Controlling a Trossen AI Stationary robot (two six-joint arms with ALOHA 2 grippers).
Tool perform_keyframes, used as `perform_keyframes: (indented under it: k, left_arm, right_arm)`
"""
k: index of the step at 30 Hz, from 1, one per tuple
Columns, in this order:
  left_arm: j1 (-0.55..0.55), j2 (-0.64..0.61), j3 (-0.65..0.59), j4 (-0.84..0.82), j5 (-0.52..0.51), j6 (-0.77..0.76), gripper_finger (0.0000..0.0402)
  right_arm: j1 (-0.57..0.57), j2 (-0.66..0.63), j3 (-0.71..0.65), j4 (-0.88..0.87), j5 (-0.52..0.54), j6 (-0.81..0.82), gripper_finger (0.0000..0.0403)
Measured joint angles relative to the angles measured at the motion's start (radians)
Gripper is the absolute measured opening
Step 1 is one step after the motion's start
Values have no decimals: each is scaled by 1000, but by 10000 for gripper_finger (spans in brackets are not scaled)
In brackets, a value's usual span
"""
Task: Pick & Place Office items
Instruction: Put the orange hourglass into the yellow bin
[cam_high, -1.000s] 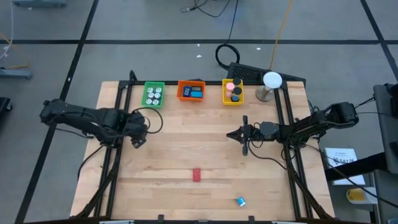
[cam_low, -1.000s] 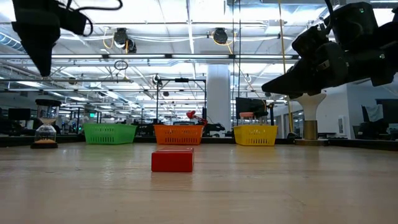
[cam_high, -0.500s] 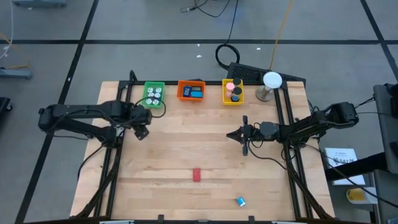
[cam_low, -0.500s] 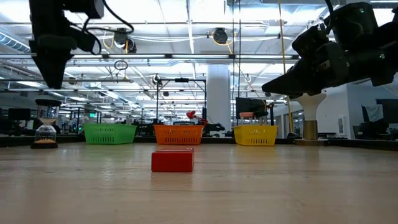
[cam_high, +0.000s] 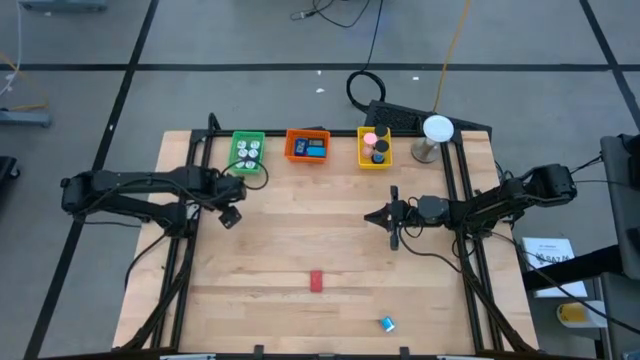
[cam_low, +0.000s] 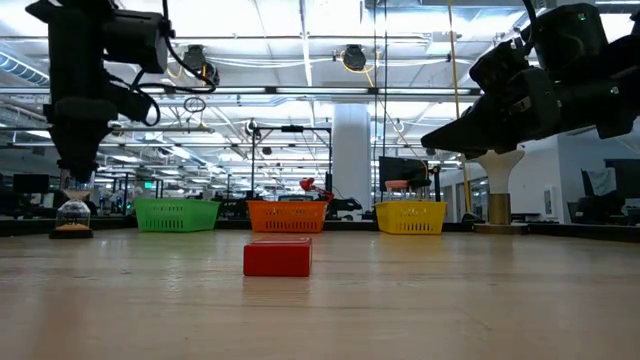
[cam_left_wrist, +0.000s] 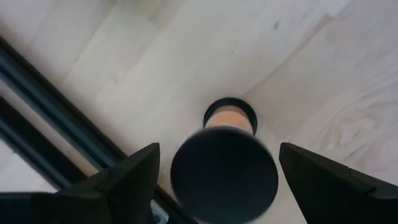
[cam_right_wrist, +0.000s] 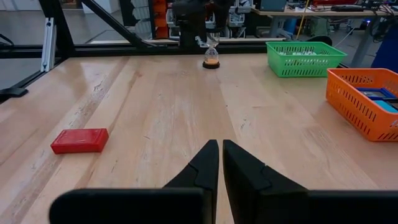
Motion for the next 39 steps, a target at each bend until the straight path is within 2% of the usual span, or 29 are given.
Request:
perform_keyframes:
  k: [4, 11, 16, 21, 24, 28, 34, 39]
  left_arm:
    - [0, 0, -13, 10, 4, 7, 310]
    - [-4, 0, -13, -3, 2, -11, 212]
    - [-18, 0, 54, 42, -35, 34, 210]
    - [-3, 45, 237, 187, -31, 112, 210]
    - [10, 155, 365, 253, -24, 206, 210]
    - [21, 369, 548, 320, 19, 357, 210]
    - [19, 704, 793, 342, 78, 582, 210]
    - [17, 902, 955, 340, 74, 713, 210]
  right_arm:
    - [0, 0, 0, 0, 0, 0, 18]
    - [0, 0, 0, 0, 0, -4, 18]
    - [0, 0, 0, 3, 0, -8, 18]
    - [0, 0, 0, 22, 2, -14, 18]
    - [0, 0, 0, 23, 3, -16, 18]
    - [0, 0, 0, 23, 1, -16, 18]
    - [0, 0, 0, 8, 1, -20, 18]
    - [0, 0, 0, -12, 0, -23, 18]
